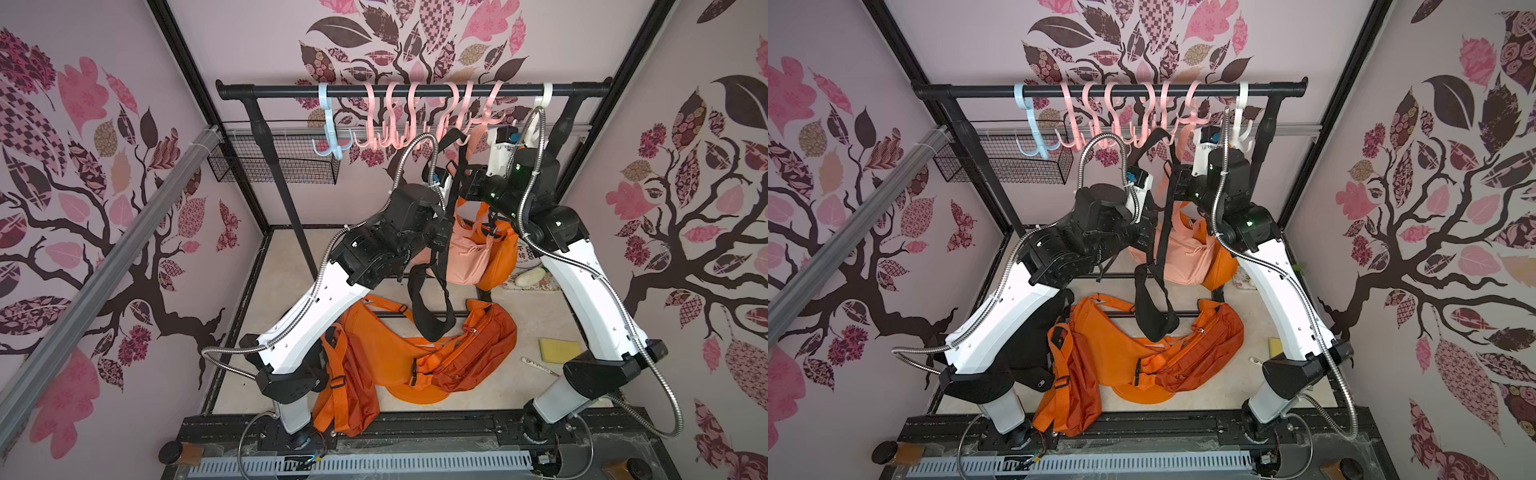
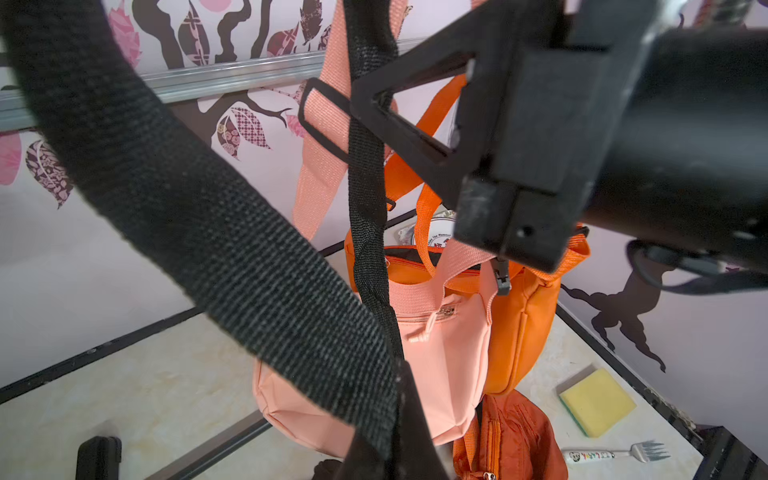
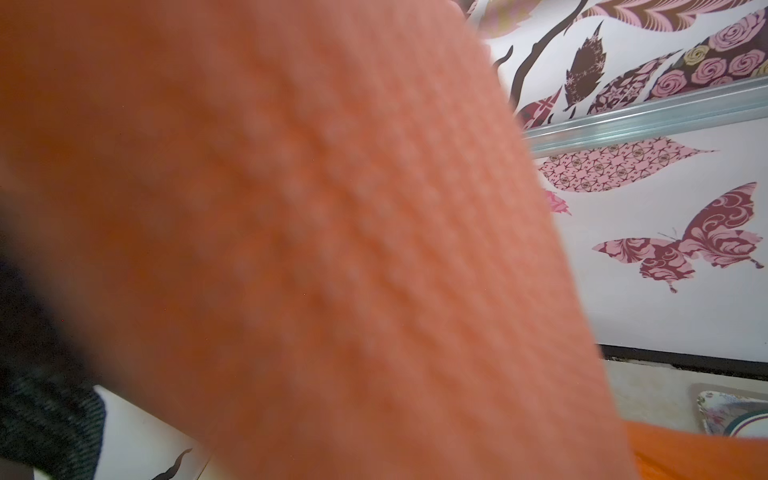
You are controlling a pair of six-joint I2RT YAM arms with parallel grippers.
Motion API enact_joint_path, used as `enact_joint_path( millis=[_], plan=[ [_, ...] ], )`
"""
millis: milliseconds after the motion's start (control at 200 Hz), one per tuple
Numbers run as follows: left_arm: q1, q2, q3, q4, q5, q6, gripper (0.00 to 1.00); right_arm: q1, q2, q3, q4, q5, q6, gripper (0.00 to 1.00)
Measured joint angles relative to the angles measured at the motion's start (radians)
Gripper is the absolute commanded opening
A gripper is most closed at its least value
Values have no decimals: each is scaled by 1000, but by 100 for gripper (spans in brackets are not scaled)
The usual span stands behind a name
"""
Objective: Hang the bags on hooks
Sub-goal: Hang the bag on the hook.
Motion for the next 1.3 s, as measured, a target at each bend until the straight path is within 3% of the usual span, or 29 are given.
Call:
enact_joint_path(
  millis=[585, 750, 945, 1140, 1300],
  plan=[
    [-151, 16, 70, 147, -58, 214, 0, 0, 0, -14, 3, -10, 2, 0],
    [-147, 0, -5, 220, -23, 257, 0, 0, 0, -14, 3, -8, 2, 0],
    [-105, -53, -227, 262, 35, 255, 6, -3, -18, -37, 2, -6, 6, 30],
    [-13, -101, -328, 259, 97, 227, 40, -5, -55, -54, 5, -11, 11, 55],
    [-14, -181, -333, 264, 130, 222, 57, -5, -83, -54, 12, -29, 10, 66]
  ],
)
